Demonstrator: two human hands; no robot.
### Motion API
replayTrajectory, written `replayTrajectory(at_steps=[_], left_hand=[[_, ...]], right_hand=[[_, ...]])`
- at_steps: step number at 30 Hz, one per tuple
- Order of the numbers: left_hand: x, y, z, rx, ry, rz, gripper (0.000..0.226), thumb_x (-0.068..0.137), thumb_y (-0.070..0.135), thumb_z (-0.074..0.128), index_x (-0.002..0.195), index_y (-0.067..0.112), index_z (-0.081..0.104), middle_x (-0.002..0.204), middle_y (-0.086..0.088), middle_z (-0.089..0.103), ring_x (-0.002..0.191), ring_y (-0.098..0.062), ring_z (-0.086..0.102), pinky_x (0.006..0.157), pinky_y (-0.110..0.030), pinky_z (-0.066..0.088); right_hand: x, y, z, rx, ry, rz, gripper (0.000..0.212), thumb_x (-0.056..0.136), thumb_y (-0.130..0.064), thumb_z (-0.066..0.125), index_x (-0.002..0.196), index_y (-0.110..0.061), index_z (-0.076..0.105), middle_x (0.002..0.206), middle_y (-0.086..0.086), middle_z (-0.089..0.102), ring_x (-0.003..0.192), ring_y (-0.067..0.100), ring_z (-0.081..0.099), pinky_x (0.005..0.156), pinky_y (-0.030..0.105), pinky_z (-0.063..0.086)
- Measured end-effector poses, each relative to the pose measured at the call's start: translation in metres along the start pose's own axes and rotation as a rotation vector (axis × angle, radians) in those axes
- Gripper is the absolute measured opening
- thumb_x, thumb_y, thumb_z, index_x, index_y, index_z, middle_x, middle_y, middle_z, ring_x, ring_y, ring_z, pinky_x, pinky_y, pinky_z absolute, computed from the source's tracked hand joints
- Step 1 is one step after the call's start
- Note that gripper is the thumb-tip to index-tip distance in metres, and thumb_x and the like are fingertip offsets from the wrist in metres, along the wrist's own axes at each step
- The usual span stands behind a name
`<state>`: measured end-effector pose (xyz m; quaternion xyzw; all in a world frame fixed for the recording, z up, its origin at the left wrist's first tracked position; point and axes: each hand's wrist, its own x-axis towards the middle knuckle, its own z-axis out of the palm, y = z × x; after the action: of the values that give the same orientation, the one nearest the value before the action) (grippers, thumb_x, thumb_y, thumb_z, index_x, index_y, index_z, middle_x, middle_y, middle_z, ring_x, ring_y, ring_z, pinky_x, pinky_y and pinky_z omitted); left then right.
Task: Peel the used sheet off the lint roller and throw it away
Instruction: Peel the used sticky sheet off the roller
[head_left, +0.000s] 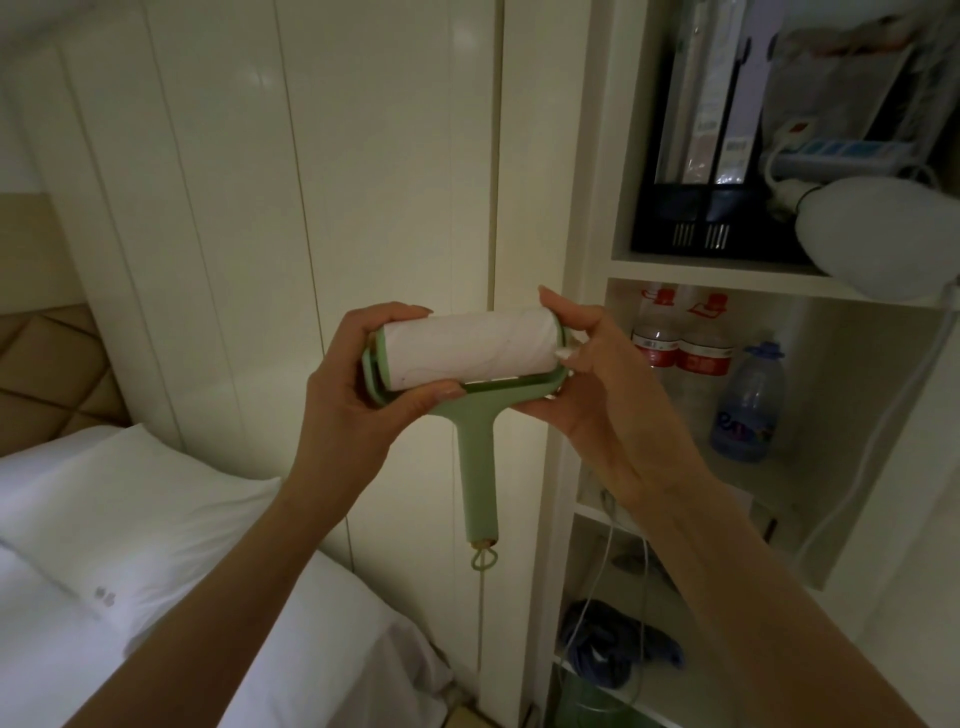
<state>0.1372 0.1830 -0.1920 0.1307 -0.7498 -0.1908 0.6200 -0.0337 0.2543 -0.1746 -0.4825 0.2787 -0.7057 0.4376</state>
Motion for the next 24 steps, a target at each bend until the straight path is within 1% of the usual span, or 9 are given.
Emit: replayTrajectory(at_steps=[2,4,5,6,9,10,13,19,24], left_hand=[[0.001,0.001,-0.001,-0.005,-0.007,0.006,0.049,0.065,0.028,0.07,0.106,0.037,0.046,0.102,0.037,0.057,0.101,0.009,0.055,0.078,-0.007,0.047],[0.002,0.001,-0.001,-0.014,-0.003,0.007,0.048,0.065,0.029,0.07,0.106,0.037,0.046,0.102,0.036,0.057,0.101,0.007,0.055,0.078,-0.009,0.048],[0.002,0.001,-0.001,-0.024,0.007,0.0,0.048,0.065,0.03,0.07,0.106,0.037,0.046,0.102,0.035,0.058,0.1,0.006,0.056,0.078,-0.01,0.049],[0.003,0.002,-0.002,-0.035,0.012,-0.01,0.048,0.065,0.03,0.07,0.106,0.036,0.047,0.101,0.034,0.058,0.1,0.005,0.056,0.078,-0.011,0.05],[0.004,0.003,-0.001,-0.043,0.006,-0.009,0.047,0.065,0.028,0.071,0.105,0.036,0.048,0.101,0.033,0.059,0.1,0.004,0.056,0.077,-0.011,0.05],[0.004,0.003,-0.001,-0.039,0.003,-0.005,0.047,0.065,0.028,0.071,0.105,0.036,0.048,0.101,0.033,0.059,0.1,0.004,0.056,0.077,-0.011,0.05],[0.002,0.004,-0.003,-0.016,0.008,-0.001,0.047,0.064,0.031,0.071,0.105,0.036,0.048,0.101,0.034,0.059,0.099,0.006,0.057,0.077,-0.011,0.05],[0.0,0.003,-0.004,0.036,0.022,0.01,0.046,0.063,0.037,0.071,0.102,0.039,0.047,0.098,0.035,0.059,0.095,0.006,0.058,0.074,-0.01,0.05],[0.0,0.003,-0.004,0.038,0.026,0.008,0.044,0.064,0.038,0.069,0.102,0.039,0.047,0.096,0.037,0.059,0.094,0.006,0.058,0.072,-0.009,0.05]], right_hand=[[-0.001,0.0,-0.003,0.028,-0.013,0.002,0.037,0.086,0.004,0.039,0.1,-0.019,0.064,0.109,0.005,0.062,0.102,0.027,0.062,0.078,0.046,0.057],[-0.002,-0.005,-0.004,0.11,-0.118,0.034,0.029,0.079,-0.011,0.058,0.107,-0.018,0.063,0.11,0.005,0.064,0.103,0.026,0.064,0.079,0.046,0.057],[-0.002,-0.008,-0.004,0.124,-0.158,0.039,0.037,0.072,-0.02,0.067,0.109,-0.017,0.063,0.111,0.004,0.064,0.104,0.025,0.064,0.08,0.045,0.057],[-0.002,-0.009,-0.003,0.112,-0.172,0.036,0.039,0.071,-0.023,0.069,0.109,-0.017,0.062,0.112,0.004,0.064,0.105,0.025,0.063,0.081,0.046,0.056],[-0.001,-0.01,-0.002,0.058,-0.106,0.011,0.026,0.079,-0.013,0.051,0.103,-0.016,0.061,0.111,0.007,0.06,0.105,0.026,0.059,0.081,0.048,0.055],[0.0,-0.009,-0.001,0.052,-0.09,0.01,0.024,0.082,-0.01,0.048,0.101,-0.016,0.061,0.109,0.007,0.06,0.104,0.026,0.059,0.08,0.047,0.055],[0.0,-0.008,0.0,0.039,-0.065,0.038,0.021,0.086,-0.007,0.046,0.097,-0.016,0.062,0.105,0.005,0.061,0.101,0.025,0.06,0.078,0.046,0.056],[-0.003,-0.007,0.002,0.024,-0.061,0.057,0.024,0.087,-0.006,0.043,0.097,-0.018,0.062,0.106,0.005,0.059,0.099,0.025,0.06,0.073,0.043,0.058],[-0.003,-0.007,0.002,0.011,-0.051,0.073,0.026,0.09,-0.004,0.041,0.099,-0.018,0.061,0.107,0.005,0.057,0.102,0.026,0.058,0.076,0.046,0.057]])
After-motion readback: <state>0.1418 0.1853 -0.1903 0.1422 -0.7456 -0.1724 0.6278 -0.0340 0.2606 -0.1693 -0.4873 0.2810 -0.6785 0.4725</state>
